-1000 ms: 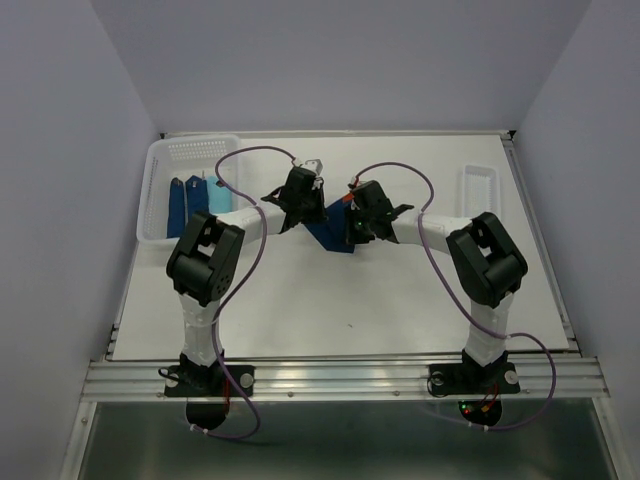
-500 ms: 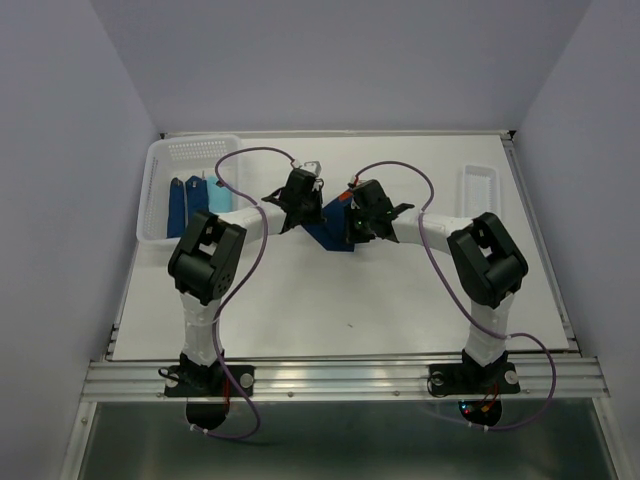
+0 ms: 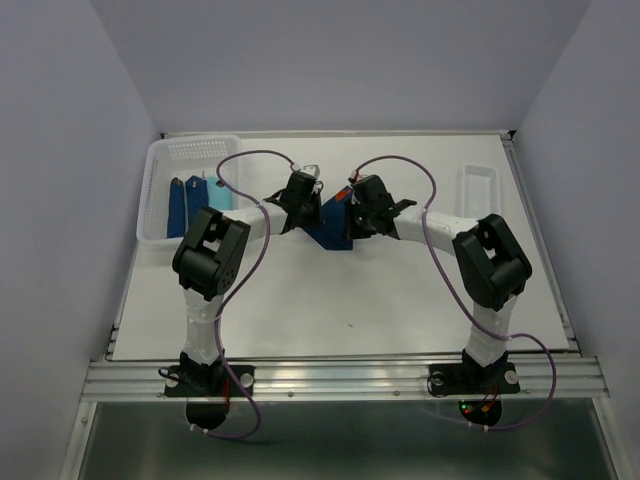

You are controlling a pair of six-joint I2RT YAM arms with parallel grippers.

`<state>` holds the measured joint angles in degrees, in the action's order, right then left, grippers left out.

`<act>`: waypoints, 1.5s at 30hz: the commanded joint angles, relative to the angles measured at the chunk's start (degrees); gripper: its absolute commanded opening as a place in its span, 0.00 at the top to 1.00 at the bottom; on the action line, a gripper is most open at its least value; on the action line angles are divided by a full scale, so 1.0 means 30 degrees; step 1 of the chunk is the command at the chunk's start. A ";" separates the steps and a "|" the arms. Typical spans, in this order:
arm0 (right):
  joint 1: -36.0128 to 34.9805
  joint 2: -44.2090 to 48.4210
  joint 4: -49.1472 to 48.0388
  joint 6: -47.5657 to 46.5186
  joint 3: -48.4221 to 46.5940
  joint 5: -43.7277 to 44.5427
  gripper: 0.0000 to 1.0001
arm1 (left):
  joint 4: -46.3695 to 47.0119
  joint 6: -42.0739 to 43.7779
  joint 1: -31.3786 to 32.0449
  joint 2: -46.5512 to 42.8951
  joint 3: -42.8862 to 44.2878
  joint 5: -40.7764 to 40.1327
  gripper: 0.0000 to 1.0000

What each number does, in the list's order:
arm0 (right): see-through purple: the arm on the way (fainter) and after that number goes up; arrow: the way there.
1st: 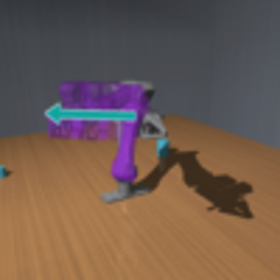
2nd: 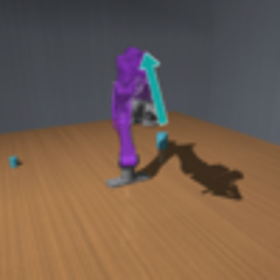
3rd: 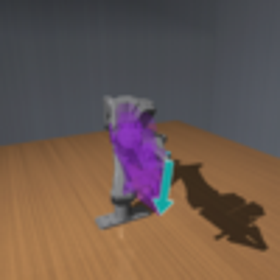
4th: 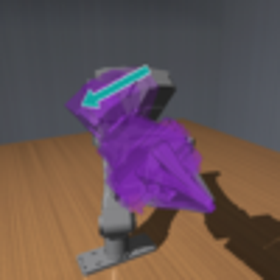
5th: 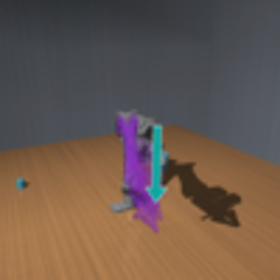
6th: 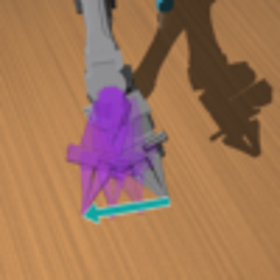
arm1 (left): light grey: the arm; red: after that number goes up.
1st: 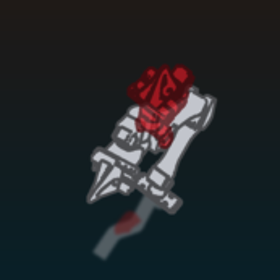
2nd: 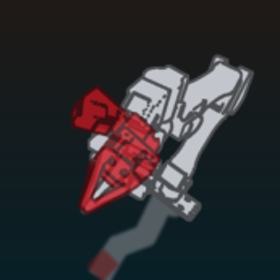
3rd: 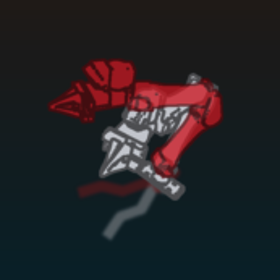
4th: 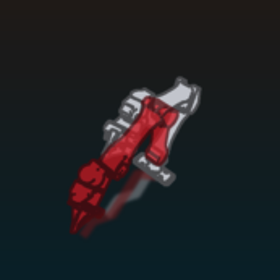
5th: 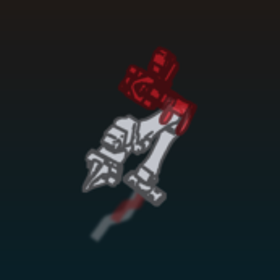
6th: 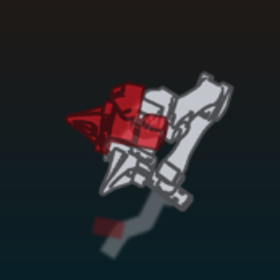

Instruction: Place the utensils on the paper napkin and roll it up

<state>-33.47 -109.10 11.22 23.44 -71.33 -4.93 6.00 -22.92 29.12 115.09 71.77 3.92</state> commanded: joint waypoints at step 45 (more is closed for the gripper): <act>-0.0121 -0.1135 -0.0636 0.0741 0.1951 0.0412 0.85 | -0.0244 -0.0504 -0.0128 -0.3061 0.1010 0.1412 0.87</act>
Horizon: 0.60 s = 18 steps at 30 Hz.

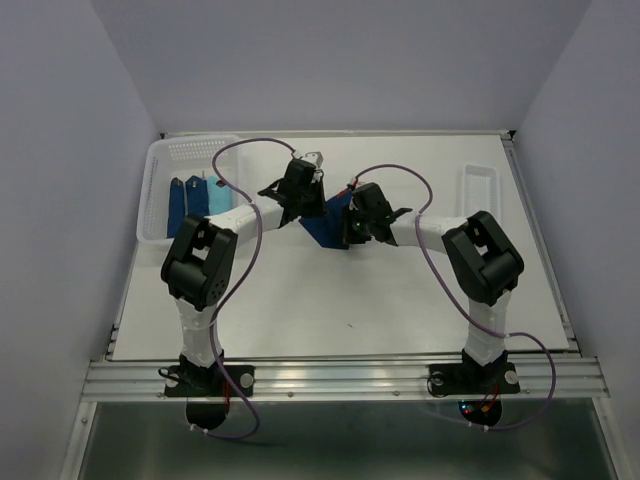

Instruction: Place the utensils on the paper napkin and roll it up

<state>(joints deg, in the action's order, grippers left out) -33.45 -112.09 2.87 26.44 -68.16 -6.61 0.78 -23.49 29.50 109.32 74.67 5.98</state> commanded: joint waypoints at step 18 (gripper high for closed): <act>-0.0129 0.0274 0.2265 -0.0433 0.0865 0.0915 0.85 | 0.2202 -0.1049 -0.0223 -0.1078 -0.0136 -0.1026 0.44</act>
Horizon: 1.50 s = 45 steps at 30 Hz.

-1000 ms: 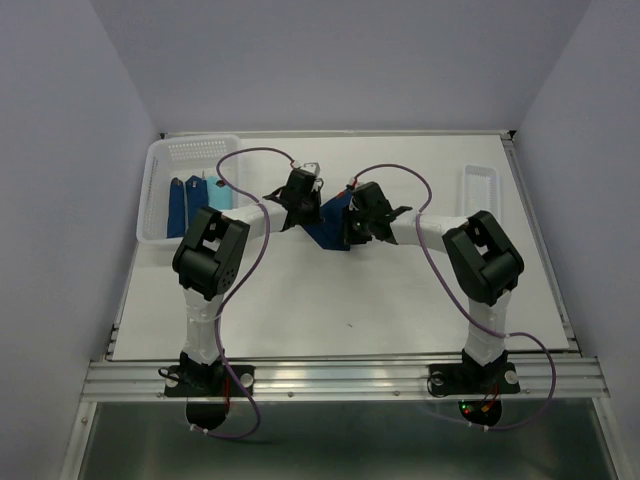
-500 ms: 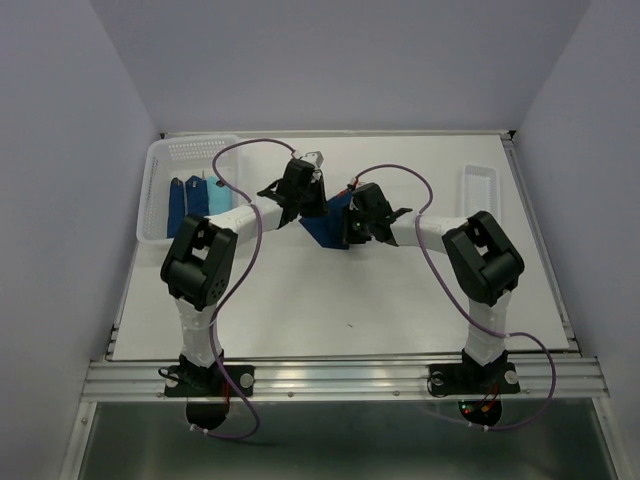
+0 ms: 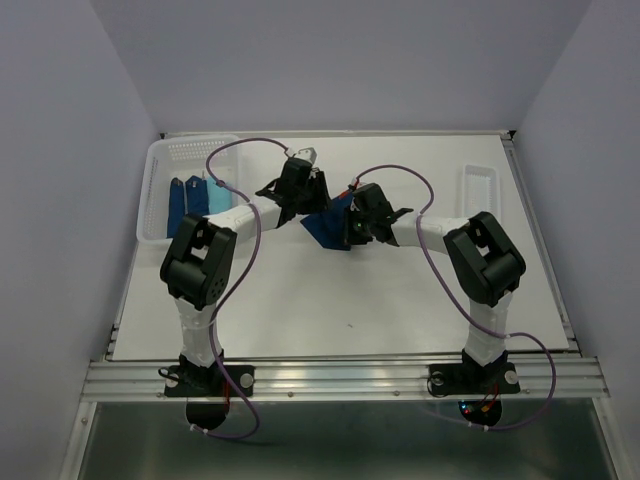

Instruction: Place the utensils on the paper napkin and roll it up

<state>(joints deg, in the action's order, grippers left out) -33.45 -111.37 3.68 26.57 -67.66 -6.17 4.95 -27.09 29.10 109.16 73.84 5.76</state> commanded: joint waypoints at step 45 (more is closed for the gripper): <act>-0.0129 0.2142 0.2962 -0.1737 0.1489 0.0388 0.94 | 0.5323 -0.2396 0.0025 0.4950 0.0259 0.3824 1.00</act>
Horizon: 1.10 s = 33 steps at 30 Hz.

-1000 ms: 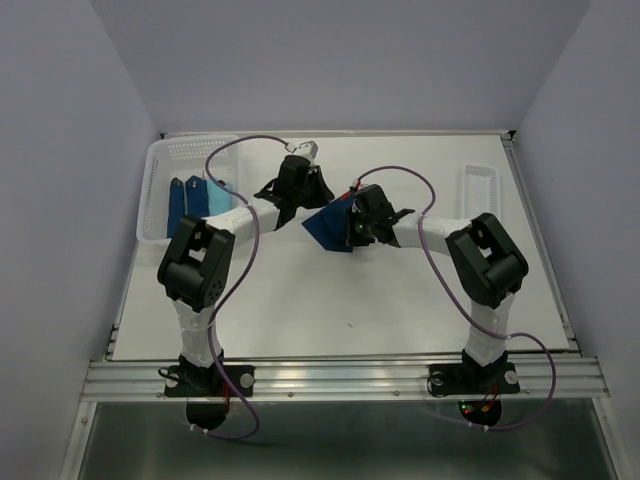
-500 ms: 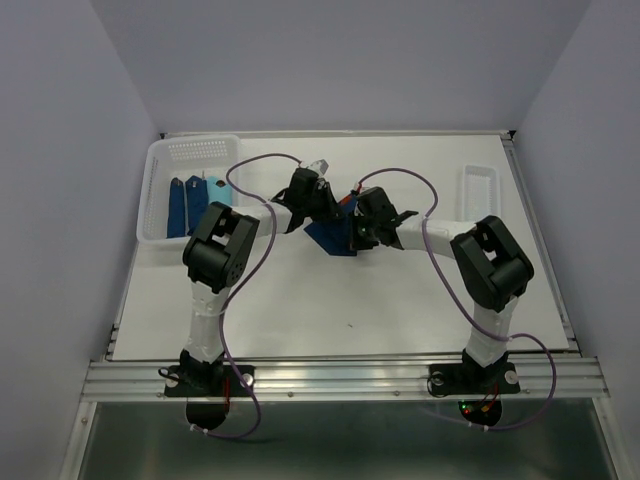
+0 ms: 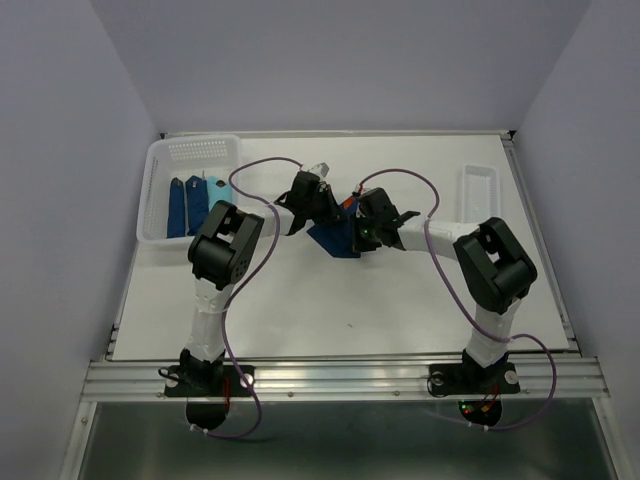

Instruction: Place the utensils on the paper napkin and roll it up

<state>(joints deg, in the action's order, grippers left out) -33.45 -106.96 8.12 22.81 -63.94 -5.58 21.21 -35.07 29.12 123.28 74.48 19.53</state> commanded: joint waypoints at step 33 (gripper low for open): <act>-0.0129 -0.0615 0.2215 0.0103 -0.5108 0.1099 0.92 | -0.1651 0.1611 0.0018 -0.0548 -0.0216 -0.0768 1.00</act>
<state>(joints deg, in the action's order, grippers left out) -33.45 -105.80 15.75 22.70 -74.89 -3.29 20.91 -32.84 29.23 123.15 74.50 18.76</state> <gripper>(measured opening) 0.082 0.033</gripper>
